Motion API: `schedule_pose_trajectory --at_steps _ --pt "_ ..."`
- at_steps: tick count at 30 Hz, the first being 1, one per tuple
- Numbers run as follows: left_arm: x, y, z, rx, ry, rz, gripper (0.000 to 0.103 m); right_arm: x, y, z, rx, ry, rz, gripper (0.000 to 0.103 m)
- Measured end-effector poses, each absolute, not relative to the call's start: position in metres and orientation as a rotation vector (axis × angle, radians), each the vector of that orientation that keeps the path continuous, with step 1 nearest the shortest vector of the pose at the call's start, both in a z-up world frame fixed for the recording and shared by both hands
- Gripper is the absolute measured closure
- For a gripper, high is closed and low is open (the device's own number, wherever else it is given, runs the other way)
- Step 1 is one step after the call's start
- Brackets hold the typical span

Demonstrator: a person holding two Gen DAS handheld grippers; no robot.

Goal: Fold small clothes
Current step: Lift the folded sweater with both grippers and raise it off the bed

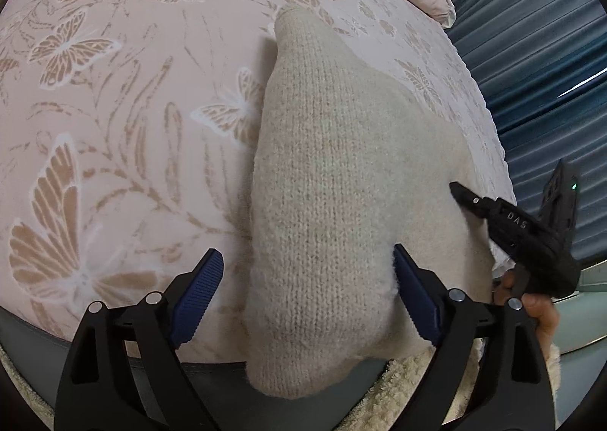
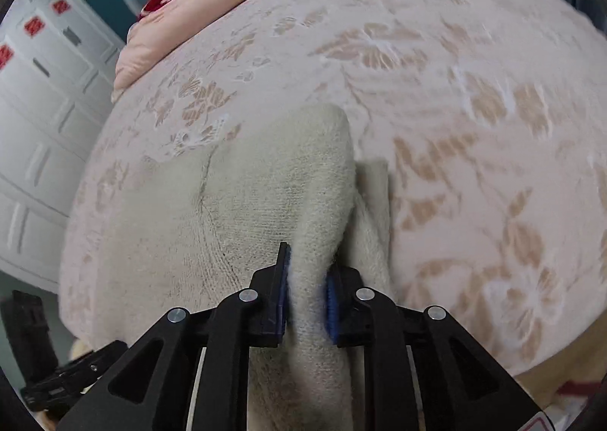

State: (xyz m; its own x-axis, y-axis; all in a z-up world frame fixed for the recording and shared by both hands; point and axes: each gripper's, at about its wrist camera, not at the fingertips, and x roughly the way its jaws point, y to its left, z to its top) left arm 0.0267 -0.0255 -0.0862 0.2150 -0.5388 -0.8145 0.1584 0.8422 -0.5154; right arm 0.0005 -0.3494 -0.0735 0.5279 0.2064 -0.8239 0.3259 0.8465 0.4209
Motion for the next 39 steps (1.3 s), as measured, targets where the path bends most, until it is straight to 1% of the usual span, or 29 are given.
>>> schedule_pose_trajectory --at_steps 2,3,4,6,9,11,12,13,14,15,16,17,18,19,22,27,34,39 --pt "0.025 -0.025 -0.081 -0.349 1.258 -0.509 0.016 -0.022 -0.357 -0.061 0.634 0.961 -0.092 0.066" --pt "0.026 -0.024 -0.08 -0.348 1.25 -0.514 0.014 -0.031 -0.357 -0.054 0.62 0.944 -0.126 0.045" --pt "0.027 -0.023 -0.08 -0.358 1.247 -0.516 0.013 -0.042 -0.358 -0.048 0.603 0.924 -0.161 0.029" --pt "0.032 -0.024 -0.084 -0.398 1.257 -0.529 0.012 -0.052 -0.358 -0.05 0.612 0.922 -0.141 0.027" --pt "0.043 -0.028 -0.098 -0.461 1.316 -0.549 0.01 -0.05 -0.36 -0.08 0.704 1.034 -0.072 0.027" --pt "0.051 -0.03 -0.112 -0.509 1.372 -0.55 0.007 -0.048 -0.358 -0.101 0.805 1.079 -0.048 0.023" --pt "0.053 -0.03 -0.117 -0.536 1.383 -0.548 0.005 -0.049 -0.356 -0.108 0.858 1.072 -0.047 0.017" --pt "0.055 -0.028 -0.118 -0.563 1.381 -0.542 0.005 -0.049 -0.354 -0.112 0.892 1.057 -0.056 0.015" --pt "0.056 -0.028 -0.118 -0.58 1.384 -0.534 0.005 -0.048 -0.351 -0.114 0.897 1.044 -0.06 0.016" --pt "0.058 -0.03 -0.118 -0.579 1.394 -0.532 0.005 -0.045 -0.347 -0.113 0.895 1.044 -0.045 0.028" --pt "0.059 -0.033 -0.115 -0.571 1.4 -0.549 0.015 -0.042 -0.343 -0.111 0.892 1.049 -0.022 0.046" --pt "0.06 -0.038 -0.11 -0.571 1.399 -0.593 0.029 -0.04 -0.34 -0.106 0.88 1.051 -0.021 0.054" --pt "0.061 -0.042 -0.103 -0.546 1.403 -0.587 0.036 -0.039 -0.339 -0.098 0.861 1.043 -0.019 0.061" --pt "0.06 -0.046 -0.093 -0.53 1.386 -0.593 0.045 -0.039 -0.337 -0.086 0.839 1.024 -0.019 0.064" --pt "0.056 -0.057 -0.05 -0.459 1.302 -0.666 0.051 -0.043 -0.337 -0.043 0.817 0.927 -0.005 0.066" --pt "0.044 -0.071 0.044 -0.398 1.112 -0.817 0.051 -0.069 -0.338 0.056 0.693 0.732 -0.025 0.066" --pt "0.012 -0.064 0.194 -0.34 0.728 -1.013 0.05 -0.12 -0.322 0.206 0.524 0.366 -0.009 0.066" --pt "-0.009 -0.027 0.28 -0.3 0.471 -1.06 0.049 -0.137 -0.282 0.287 0.385 0.159 0.06 0.065"
